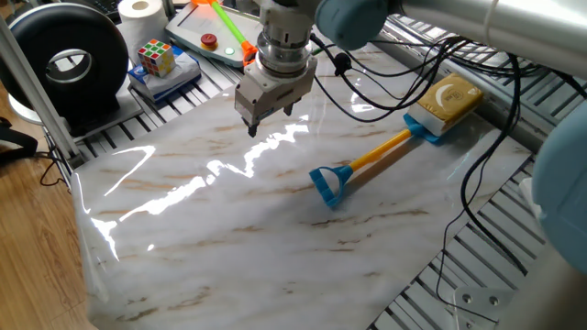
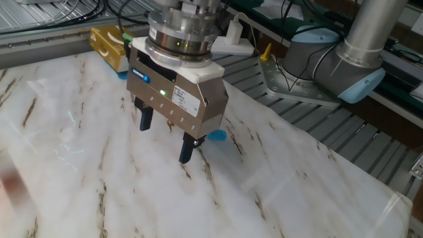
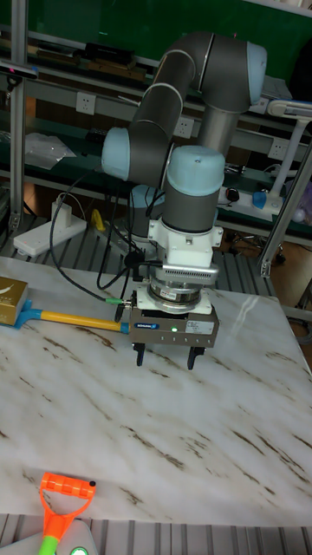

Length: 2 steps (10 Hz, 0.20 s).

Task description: Use a shovel to scoop up an object

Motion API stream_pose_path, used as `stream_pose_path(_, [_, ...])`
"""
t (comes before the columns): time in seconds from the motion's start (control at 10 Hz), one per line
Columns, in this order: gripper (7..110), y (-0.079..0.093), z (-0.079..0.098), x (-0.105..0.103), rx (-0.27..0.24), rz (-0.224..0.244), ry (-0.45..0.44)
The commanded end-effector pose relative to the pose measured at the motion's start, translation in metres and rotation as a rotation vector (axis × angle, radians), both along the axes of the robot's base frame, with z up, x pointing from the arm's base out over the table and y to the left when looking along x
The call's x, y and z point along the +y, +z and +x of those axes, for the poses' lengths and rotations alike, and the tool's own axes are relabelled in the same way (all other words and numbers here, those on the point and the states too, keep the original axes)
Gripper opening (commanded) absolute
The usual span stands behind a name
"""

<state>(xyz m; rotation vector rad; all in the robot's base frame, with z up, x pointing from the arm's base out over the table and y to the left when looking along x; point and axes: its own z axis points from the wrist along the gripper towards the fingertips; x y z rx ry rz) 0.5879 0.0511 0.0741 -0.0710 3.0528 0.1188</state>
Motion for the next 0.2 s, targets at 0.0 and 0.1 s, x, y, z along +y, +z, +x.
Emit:
stream_pose_path(0.0, [7,-0.0055,-0.0050,-0.0101,0.048,-0.028,0.030])
stream_pose_path(0.1, [7,-0.0080,-0.0056,-0.0124,0.055,-0.042,0.036])
